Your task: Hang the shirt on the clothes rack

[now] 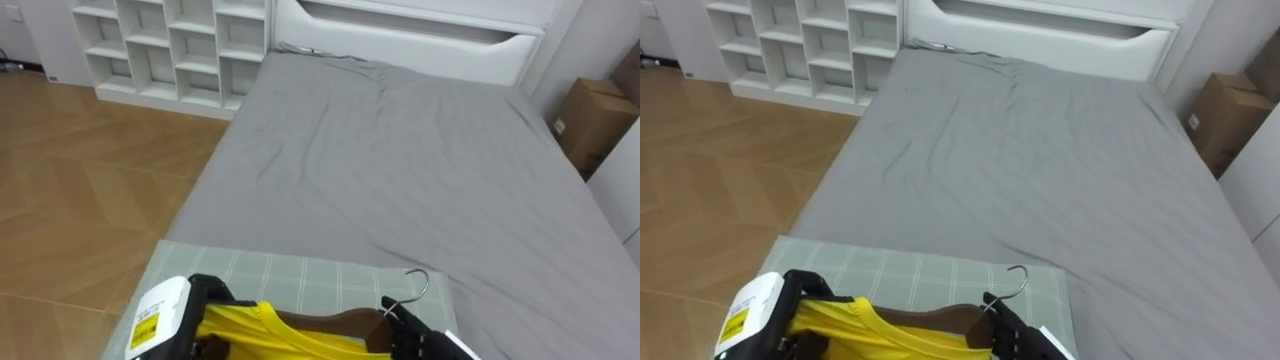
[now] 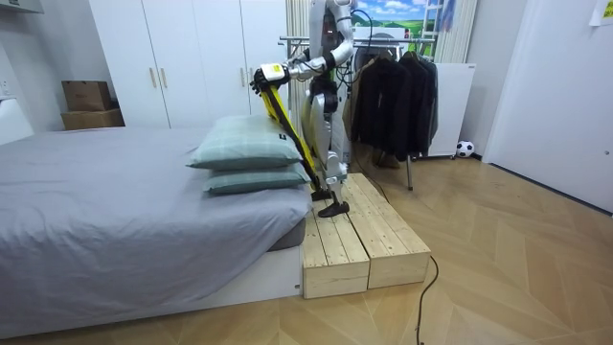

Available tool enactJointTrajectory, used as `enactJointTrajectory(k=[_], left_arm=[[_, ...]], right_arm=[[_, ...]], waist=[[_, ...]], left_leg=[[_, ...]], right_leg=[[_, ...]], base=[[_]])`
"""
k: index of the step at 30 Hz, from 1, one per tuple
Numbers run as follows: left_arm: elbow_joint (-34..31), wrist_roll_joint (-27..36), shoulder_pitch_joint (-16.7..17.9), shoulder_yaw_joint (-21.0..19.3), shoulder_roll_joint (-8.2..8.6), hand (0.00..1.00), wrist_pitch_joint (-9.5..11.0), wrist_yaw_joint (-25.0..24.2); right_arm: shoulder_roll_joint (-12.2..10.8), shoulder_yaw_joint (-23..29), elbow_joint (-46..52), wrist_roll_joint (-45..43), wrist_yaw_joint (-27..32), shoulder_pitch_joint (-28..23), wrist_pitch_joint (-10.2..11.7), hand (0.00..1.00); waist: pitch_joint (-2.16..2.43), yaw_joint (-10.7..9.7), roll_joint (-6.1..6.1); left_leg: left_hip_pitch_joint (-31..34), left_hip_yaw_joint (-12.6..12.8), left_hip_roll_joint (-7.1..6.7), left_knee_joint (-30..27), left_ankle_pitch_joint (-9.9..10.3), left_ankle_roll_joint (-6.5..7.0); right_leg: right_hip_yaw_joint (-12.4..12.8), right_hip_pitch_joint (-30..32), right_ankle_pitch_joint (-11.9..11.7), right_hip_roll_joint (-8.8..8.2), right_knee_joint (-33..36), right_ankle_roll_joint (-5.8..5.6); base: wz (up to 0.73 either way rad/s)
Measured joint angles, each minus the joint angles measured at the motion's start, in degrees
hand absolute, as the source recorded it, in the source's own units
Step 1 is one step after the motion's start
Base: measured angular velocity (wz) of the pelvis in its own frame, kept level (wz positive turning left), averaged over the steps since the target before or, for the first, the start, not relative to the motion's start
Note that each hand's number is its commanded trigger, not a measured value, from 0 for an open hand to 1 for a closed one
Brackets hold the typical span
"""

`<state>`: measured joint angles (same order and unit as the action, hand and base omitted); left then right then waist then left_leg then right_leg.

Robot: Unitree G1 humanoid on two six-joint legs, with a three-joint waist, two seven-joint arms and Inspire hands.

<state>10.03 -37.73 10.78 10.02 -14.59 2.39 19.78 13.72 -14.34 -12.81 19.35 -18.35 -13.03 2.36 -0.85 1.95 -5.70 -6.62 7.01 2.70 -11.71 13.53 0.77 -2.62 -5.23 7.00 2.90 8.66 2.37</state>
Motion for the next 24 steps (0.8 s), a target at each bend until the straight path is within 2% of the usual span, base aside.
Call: enactJointTrajectory(k=[6, 11, 16, 24], left_arm=[[-0.03, -0.01, 0.01, -0.43, -0.06, 1.00, 0.03, 0.03], [-1.80, 0.04, 0.01, -0.47, 0.68, 1.00, 0.43, 0.81], [-2.15, 0.00, 0.01, -0.58, 1.63, 1.00, 0.67, 2.21], [-2.15, 0.00, 0.00, -0.30, 1.82, 1.00, -0.01, 2.06]], right_arm=[[0.05, -0.22, -1.40, -11.21, -1.17, 0.33, -0.05, 0.00], [0.06, -0.22, -1.41, -19.76, -1.46, 0.34, -0.85, 0.00], [-0.03, -0.22, -1.43, -22.86, -2.12, 1.03, -1.93, 0.00], [-0.41, -1.79, -2.61, -28.61, -2.36, 3.37, -4.69, 0.00]], waist=[[0.06, 0.38, -0.03], [0.18, 1.40, -0.17], [0.36, 1.89, -0.34], [0.49, 2.13, -0.84]], left_leg=[[-0.03, -0.35, -0.12, -0.02, 0.13, -0.04], [0.03, -0.81, -0.29, -0.14, 0.12, -0.03], [0.04, -1.08, -0.34, -0.63, 0.12, -0.03], [0.59, -1.50, -0.38, -1.36, 0.31, 0.07]], right_leg=[[-0.07, -0.20, 0.00, 0.02, 0.00, 0.00], [-0.33, -0.29, -0.04, -0.03, 0.05, 0.06], [-0.66, -0.65, -0.03, -0.26, 0.00, 0.06], [-0.77, -0.70, -0.03, -0.33, -0.03, 0.06]], base=[[0.03], [0.02], [0.03], [0.02]])
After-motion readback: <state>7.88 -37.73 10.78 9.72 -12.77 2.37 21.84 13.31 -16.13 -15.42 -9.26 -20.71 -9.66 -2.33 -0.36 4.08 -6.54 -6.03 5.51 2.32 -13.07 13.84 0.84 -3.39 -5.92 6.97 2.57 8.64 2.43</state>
